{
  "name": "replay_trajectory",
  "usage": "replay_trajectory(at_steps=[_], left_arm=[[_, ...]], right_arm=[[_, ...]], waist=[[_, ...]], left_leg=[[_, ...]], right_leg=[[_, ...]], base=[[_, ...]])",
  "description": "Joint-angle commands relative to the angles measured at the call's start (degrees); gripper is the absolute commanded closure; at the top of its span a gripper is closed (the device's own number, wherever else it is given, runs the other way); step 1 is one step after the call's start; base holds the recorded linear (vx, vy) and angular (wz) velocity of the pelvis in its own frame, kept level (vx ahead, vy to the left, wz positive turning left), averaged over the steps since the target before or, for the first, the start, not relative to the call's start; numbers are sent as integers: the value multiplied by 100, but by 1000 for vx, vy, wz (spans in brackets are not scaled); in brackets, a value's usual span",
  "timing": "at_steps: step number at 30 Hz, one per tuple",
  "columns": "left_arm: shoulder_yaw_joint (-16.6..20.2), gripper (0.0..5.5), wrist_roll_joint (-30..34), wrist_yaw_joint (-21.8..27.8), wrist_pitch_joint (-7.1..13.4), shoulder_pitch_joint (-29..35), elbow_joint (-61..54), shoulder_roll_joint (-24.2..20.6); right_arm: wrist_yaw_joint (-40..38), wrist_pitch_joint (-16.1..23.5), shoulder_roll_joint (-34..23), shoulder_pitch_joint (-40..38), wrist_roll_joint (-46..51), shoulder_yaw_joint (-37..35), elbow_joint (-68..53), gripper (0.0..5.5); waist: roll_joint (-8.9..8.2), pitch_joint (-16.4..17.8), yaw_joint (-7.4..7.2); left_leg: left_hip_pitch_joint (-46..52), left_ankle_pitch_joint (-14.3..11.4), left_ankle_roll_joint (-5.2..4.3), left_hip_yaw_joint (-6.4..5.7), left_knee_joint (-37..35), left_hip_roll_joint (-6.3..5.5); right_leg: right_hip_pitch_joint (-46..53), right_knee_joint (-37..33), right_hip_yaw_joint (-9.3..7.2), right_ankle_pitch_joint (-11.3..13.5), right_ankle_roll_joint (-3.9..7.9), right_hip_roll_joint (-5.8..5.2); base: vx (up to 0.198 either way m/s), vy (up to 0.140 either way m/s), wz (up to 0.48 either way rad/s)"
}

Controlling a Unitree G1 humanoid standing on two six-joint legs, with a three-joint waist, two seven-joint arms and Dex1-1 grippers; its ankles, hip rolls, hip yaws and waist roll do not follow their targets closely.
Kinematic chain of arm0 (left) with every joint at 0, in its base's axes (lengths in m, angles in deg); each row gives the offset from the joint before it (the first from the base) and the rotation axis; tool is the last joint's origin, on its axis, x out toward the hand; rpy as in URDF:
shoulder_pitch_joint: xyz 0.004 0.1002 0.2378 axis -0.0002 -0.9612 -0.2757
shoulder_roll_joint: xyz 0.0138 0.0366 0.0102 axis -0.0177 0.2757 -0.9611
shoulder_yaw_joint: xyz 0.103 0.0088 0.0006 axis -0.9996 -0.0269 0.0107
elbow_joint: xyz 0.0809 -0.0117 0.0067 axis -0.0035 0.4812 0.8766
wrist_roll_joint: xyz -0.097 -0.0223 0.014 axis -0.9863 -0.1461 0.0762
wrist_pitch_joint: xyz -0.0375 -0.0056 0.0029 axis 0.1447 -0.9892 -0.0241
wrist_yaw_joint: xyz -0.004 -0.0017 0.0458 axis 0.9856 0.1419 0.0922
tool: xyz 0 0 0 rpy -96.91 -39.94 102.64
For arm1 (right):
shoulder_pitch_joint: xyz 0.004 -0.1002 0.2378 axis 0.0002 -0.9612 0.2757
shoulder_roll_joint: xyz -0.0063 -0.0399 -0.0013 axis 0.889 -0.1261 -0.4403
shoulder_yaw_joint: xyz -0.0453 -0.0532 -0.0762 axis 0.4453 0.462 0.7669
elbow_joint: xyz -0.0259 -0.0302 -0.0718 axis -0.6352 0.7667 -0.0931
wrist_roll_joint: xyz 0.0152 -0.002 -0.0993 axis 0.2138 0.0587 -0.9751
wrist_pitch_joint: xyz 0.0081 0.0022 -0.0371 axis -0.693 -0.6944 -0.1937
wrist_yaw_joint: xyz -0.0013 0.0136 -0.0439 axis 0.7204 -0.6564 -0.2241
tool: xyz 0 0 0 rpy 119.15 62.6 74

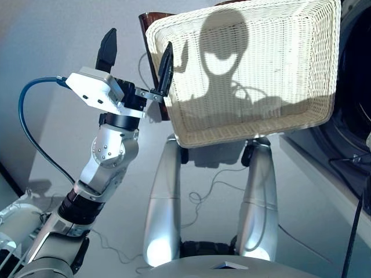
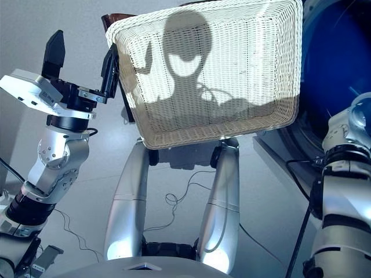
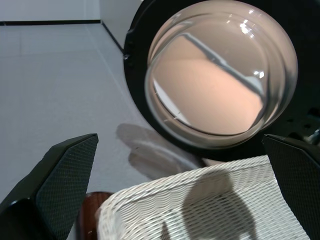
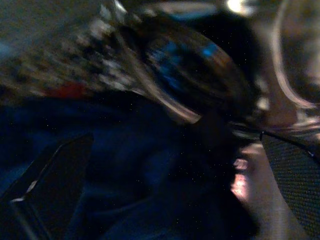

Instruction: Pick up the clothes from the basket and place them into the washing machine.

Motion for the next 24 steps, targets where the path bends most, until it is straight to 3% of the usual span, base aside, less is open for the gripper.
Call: replay_trajectory(at_steps=[1, 6, 14, 24], left_arm=[[225, 0, 49, -24, 328, -116, -859, 197], [238, 0, 91, -29, 294, -146, -793, 307], [227, 0, 195, 25, 239, -208, -685, 254], [105, 0, 201, 474, 125, -677, 175, 205]], right_arm=[[-312, 388, 60, -292, -648, 146, -595, 0], [-313, 374, 647, -901, -1276, 179, -1676, 0], [293, 262, 1041, -1727, -2137, 859, -3258, 0], [1266, 190, 1041, -2538, -2259, 1572, -3494, 0]], waist=[[113, -100, -63], [95, -100, -110], [19, -100, -206], [-80, -100, -302]], left_leg=[[360, 247, -283, 49, -594, 207], [470, 262, -253, 100, -667, 216], [794, 337, -228, 161, -882, 220], [2308, 585, -267, 266, -1751, 106]], right_leg=[[418, -159, -142, -237, -100, 255], [487, -213, -136, -193, -93, 245], [808, -435, -115, -77, -69, 249], [2295, -1252, -216, 192, 79, 170]], base=[[0, 0, 0], [0, 0, 0], [0, 0, 0], [47, 3, -49]])
